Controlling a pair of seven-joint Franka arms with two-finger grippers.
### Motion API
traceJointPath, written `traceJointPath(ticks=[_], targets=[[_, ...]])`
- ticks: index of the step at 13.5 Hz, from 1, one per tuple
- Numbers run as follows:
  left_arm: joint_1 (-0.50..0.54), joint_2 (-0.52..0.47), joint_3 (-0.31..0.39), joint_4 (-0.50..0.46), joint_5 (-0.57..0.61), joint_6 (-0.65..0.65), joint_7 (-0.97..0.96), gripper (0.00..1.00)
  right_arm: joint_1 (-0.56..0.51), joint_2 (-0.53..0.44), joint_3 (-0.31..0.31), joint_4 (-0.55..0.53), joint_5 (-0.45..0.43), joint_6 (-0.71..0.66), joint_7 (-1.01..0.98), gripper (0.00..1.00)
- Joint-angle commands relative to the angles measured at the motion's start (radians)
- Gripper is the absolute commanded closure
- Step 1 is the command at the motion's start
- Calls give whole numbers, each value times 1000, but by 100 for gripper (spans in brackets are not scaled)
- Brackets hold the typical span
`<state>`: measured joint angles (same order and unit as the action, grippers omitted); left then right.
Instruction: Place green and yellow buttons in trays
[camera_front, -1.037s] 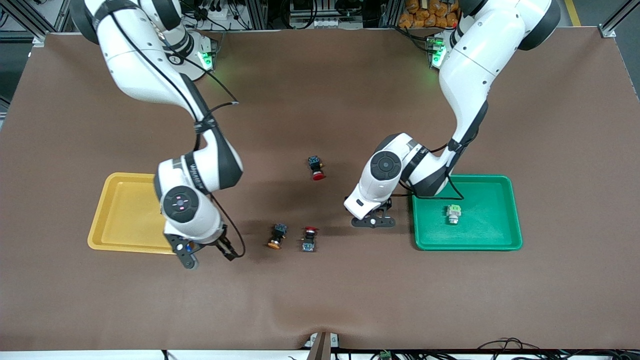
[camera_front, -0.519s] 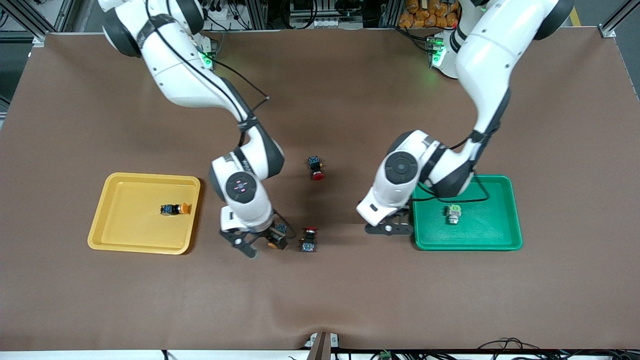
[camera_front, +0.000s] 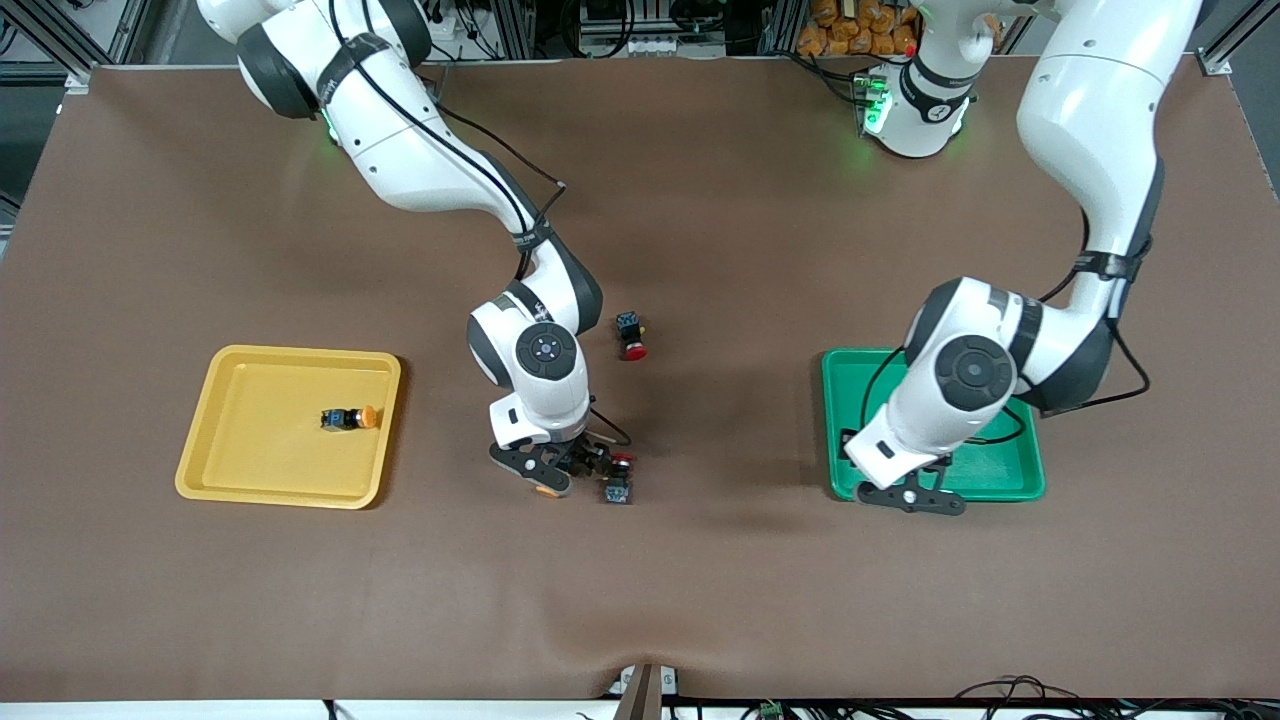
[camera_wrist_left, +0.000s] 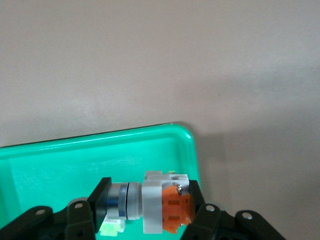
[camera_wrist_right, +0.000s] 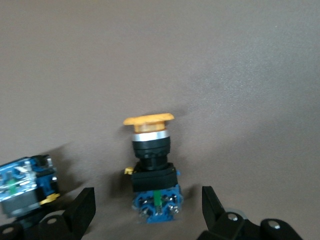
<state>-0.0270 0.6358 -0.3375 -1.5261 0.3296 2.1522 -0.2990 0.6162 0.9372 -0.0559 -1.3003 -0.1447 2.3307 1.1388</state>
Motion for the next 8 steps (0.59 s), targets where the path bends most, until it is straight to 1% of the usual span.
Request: traceJointPath(ticks=[1,2,5,6,8], targets=[[60,-28,-9,-48,-7,-9,81,85,0,9,-9,4,-19,-1,-8,70],[80,-24,-9,-49,-7,-5,105,84,-6,8,-13,4,-19,-1,-8,76],[139,-4,-9,-60,-7,17,182,83,-36,-37,-25,4,-16,-19,-13,77],[166,-4,-9,-87,-7,47,213,83,-58,-52,-25,7,-15,-63,-13,77],[231,-7,-21,-159,-7,133,279,81,-120,-141,-24,15,-13,-210,-27,76]])
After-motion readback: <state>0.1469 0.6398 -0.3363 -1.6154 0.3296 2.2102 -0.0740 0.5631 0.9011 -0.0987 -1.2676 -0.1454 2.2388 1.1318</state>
